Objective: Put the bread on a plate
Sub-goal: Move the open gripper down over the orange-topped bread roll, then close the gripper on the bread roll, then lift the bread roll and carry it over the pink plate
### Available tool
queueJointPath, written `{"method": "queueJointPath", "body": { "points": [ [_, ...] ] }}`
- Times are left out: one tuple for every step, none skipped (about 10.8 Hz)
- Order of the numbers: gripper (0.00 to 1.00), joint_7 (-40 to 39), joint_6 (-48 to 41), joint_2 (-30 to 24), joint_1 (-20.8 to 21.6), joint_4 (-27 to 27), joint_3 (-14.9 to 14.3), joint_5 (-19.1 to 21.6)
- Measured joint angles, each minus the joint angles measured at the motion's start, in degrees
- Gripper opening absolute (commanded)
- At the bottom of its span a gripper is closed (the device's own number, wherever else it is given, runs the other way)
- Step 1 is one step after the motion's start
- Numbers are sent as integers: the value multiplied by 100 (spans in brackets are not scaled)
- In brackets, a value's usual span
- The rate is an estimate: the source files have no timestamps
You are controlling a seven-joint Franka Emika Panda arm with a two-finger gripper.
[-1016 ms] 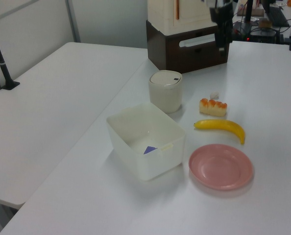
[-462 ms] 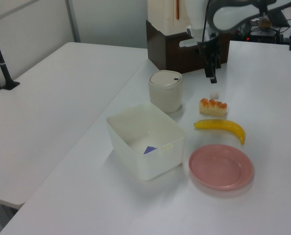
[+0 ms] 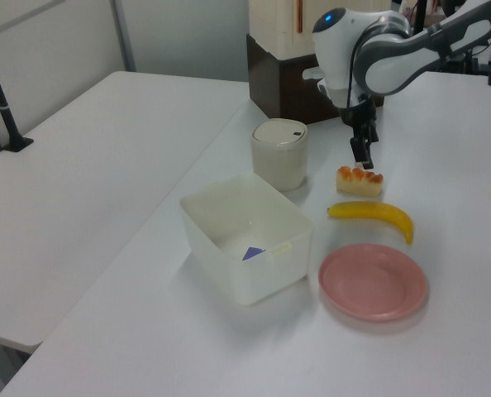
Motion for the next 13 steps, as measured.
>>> {"method": "queueJointPath", "body": {
  "points": [
    [100,2,15,105,-4,-2,0,-1],
    [100,8,49,225,-8,0,0,-11],
    [100,18,77,359,-14,1,-1,-58],
    [98,53,99,504,-20,3,-1,-136],
    [83,185,131,646,-21,6,-1,-260],
    [60,297,179,753,-21,8,-1,-380],
    [39,336,204,810,-21,14,-1,-434],
    [18,364,207,821,-21,16,-1,-442],
    [3,377,208,820,-21,24,-1,-442],
    [0,379,208,819,-20,36,3,-442],
    [0,379,208,817,-20,46,18,-443],
    [0,380,208,807,-23,52,54,-443],
    [0,385,157,766,-27,60,129,-443]
  ]
}}
